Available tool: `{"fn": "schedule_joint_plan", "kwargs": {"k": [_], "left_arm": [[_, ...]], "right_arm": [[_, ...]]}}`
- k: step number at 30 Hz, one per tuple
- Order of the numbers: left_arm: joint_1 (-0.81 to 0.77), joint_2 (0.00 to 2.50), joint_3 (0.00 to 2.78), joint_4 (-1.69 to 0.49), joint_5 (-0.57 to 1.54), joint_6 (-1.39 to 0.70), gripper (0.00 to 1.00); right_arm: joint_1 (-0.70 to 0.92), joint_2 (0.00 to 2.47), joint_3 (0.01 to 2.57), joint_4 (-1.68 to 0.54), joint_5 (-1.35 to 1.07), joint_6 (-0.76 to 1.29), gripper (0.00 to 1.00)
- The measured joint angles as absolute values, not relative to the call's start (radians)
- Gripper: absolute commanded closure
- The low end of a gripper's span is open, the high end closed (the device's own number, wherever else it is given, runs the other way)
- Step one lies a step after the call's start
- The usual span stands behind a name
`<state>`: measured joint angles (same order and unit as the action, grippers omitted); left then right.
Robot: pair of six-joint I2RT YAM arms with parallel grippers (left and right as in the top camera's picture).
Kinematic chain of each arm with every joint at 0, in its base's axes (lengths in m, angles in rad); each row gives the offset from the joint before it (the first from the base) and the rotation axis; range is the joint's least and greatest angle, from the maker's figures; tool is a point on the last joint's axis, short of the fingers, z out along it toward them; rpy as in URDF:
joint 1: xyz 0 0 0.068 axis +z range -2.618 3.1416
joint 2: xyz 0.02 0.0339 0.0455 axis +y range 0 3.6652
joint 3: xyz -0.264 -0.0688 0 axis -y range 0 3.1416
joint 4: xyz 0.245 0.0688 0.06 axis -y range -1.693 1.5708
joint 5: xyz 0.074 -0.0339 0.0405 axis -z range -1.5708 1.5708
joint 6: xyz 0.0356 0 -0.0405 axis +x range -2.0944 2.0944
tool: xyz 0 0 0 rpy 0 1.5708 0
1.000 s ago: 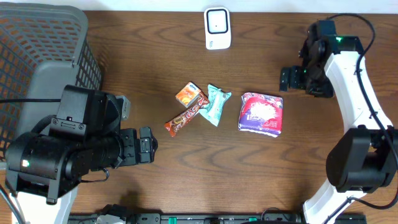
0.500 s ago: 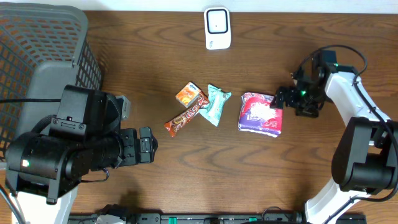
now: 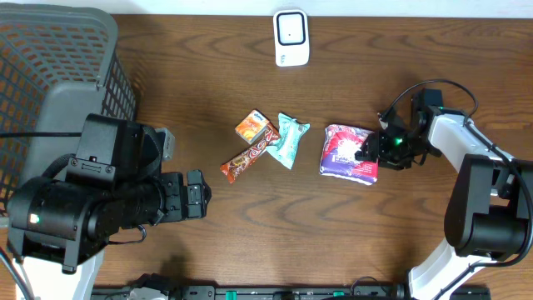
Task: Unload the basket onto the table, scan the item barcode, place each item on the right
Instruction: 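Regrasp the purple package with the right gripper and lift it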
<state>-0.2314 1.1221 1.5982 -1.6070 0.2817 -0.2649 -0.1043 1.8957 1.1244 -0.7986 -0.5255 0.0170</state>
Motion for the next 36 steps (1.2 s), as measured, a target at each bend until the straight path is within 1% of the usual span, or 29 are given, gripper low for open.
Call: {"fn": "schedule_joint_plan", "kwargs": {"k": [1, 2, 3, 12, 16, 22, 28, 36], "left_arm": [[-0.231, 1.122, 1.598, -1.607, 0.282, -0.265, 0.02], [-0.231, 1.122, 1.598, -1.607, 0.282, -0.265, 0.02], [-0.231, 1.122, 1.598, -1.607, 0.282, -0.265, 0.02], [-0.231, 1.122, 1.598, -1.607, 0.282, -0.265, 0.02], [-0.231, 1.122, 1.598, -1.607, 0.282, -0.265, 0.02], [-0.231, 1.122, 1.598, -1.607, 0.282, -0.265, 0.02], [-0.231, 1.122, 1.598, -1.607, 0.282, -0.265, 0.02], [-0.231, 1.122, 1.598, -1.607, 0.282, -0.265, 0.02]], "right_arm": [[-0.104, 1.896, 1.124, -0.799, -0.532, 0.016, 0.65], [-0.104, 1.896, 1.124, -0.798, -0.543, 0.014, 0.85], [-0.104, 1.896, 1.124, -0.801, -0.558, 0.018, 0.99], [-0.104, 1.896, 1.204, -0.93, -0.765, 0.089, 0.99], [-0.104, 1.896, 1.236, -0.992, -0.954, 0.157, 0.99], [-0.104, 1.896, 1.236, -1.171, -1.242, 0.206, 0.99], [-0.102, 1.896, 1.237, -1.342, -1.348, 0.22, 0.99], [-0.101, 1.896, 1.237, -1.354, -1.378, 0.22, 0.99]]}}
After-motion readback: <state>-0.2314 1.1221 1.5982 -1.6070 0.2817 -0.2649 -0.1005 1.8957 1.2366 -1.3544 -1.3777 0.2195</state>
